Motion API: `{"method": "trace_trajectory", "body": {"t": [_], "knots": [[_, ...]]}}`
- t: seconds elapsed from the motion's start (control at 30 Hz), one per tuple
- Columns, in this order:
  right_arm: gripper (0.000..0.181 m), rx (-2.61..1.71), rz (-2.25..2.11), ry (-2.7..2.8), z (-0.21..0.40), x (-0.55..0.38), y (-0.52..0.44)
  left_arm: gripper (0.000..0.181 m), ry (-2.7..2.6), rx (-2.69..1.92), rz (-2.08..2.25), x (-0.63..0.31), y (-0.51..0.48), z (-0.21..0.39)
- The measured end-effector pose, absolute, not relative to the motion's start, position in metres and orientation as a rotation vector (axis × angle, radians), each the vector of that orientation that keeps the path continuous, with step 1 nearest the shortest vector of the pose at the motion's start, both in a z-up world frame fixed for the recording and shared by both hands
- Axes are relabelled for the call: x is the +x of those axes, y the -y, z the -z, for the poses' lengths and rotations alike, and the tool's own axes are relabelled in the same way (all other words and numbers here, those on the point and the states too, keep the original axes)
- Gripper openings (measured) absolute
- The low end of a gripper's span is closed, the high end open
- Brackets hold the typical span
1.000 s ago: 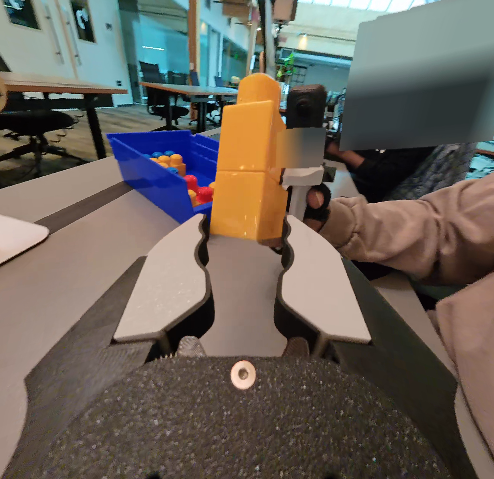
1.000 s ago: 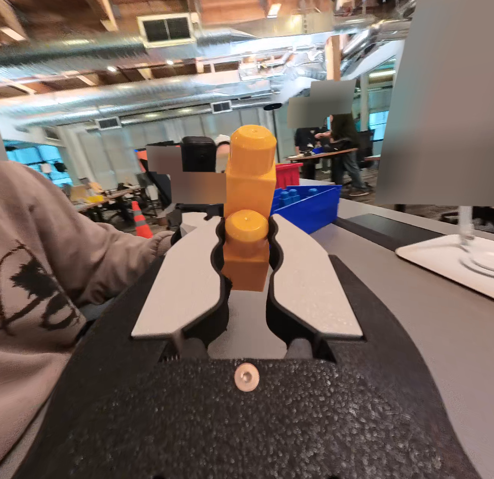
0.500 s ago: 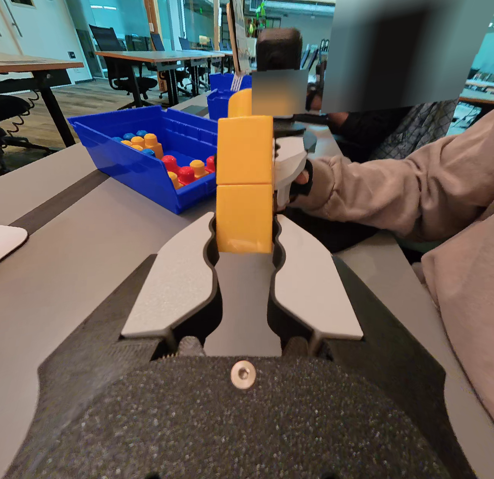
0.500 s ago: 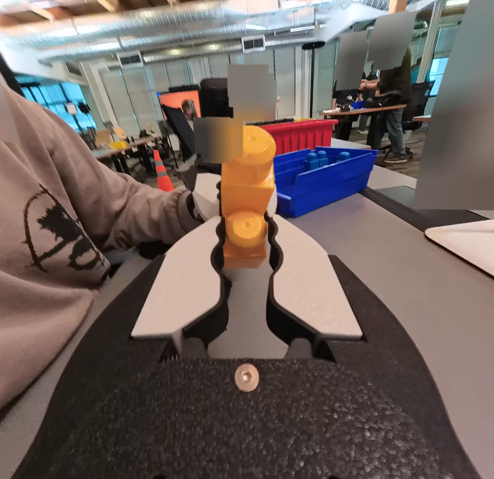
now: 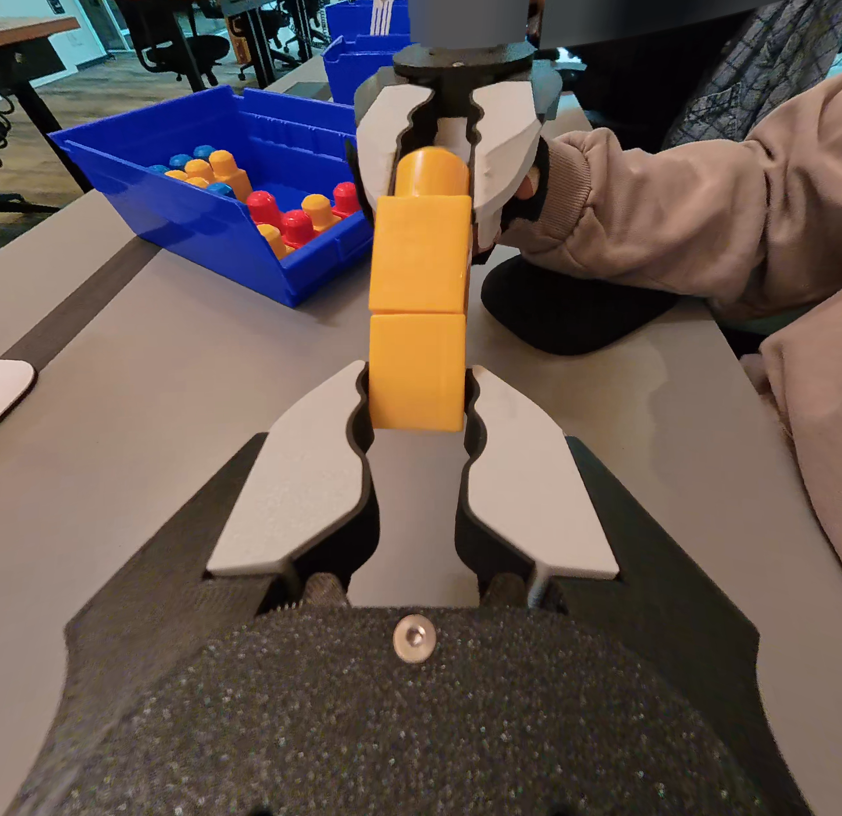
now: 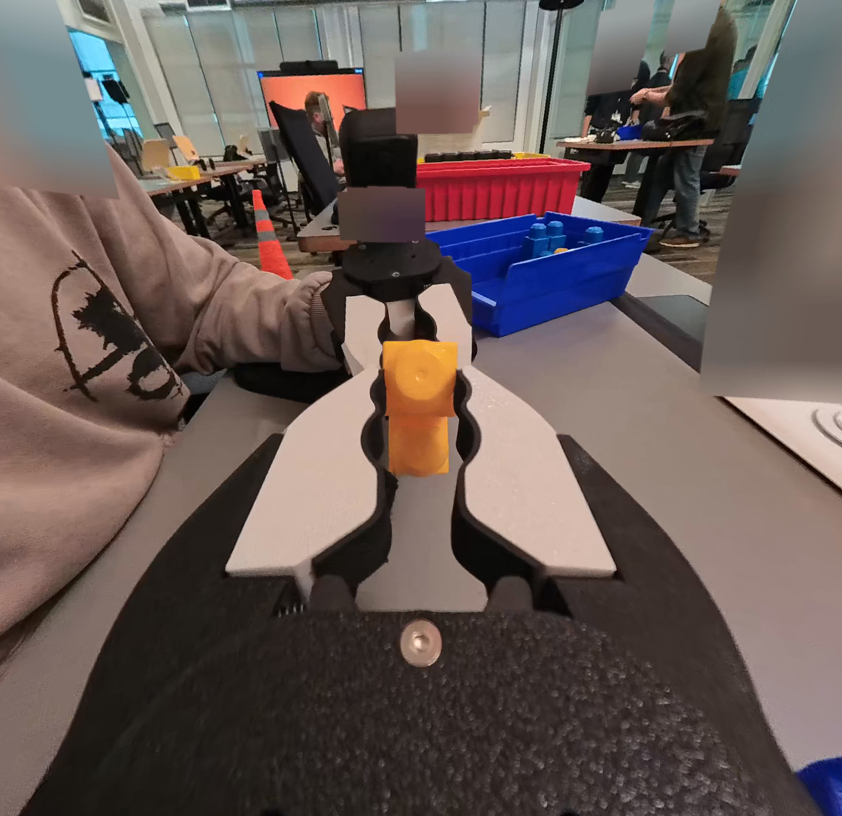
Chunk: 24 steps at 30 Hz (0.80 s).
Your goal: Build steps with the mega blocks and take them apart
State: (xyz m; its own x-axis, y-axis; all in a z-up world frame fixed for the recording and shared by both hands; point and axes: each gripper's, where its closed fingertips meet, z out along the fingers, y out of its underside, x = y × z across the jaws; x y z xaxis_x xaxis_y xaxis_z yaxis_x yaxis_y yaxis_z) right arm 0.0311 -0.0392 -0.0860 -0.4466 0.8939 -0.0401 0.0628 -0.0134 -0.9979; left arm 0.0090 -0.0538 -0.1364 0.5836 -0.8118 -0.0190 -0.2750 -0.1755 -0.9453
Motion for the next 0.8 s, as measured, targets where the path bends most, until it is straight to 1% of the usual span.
{"method": "trace_trajectory", "body": {"t": [0.1, 0.2, 0.3, 0.37, 0.47, 0.53, 0.67, 0.8], "knots": [[0.028, -1.006, -1.504, 1.610, 0.084, 0.034, 0.040, 0.038, -0.918, -1.729, 0.609, 0.010, 0.054, 0.138], [0.028, -0.958, -1.524, 1.504, 0.053, 0.057, 0.021, 0.038, -0.906, -1.747, 0.577, 0.002, 0.051, 0.141], [0.028, -1.024, -1.265, 1.443, 0.033, 0.083, -0.026, 0.038, -0.862, -1.740, 0.570, -0.005, 0.046, 0.137], [0.028, -1.134, -1.057, 1.452, 0.029, 0.099, -0.064, 0.038, -0.844, -1.732, 0.568, -0.007, 0.044, 0.134], [0.028, -1.338, -0.701, 1.571, 0.046, 0.120, -0.126, 0.038, -0.840, -1.731, 0.557, -0.008, 0.044, 0.134], [0.028, -1.469, -0.574, 1.681, 0.065, 0.132, -0.159, 0.038, -0.848, -1.727, 0.552, -0.006, 0.044, 0.134], [0.028, -1.696, -0.403, 1.843, 0.114, 0.151, -0.211, 0.038, -0.862, -1.728, 0.534, -0.004, 0.045, 0.135], [0.029, -1.845, -0.422, 1.897, 0.150, 0.153, -0.229, 0.038, -0.849, -1.722, 0.524, -0.007, 0.045, 0.135]]}}
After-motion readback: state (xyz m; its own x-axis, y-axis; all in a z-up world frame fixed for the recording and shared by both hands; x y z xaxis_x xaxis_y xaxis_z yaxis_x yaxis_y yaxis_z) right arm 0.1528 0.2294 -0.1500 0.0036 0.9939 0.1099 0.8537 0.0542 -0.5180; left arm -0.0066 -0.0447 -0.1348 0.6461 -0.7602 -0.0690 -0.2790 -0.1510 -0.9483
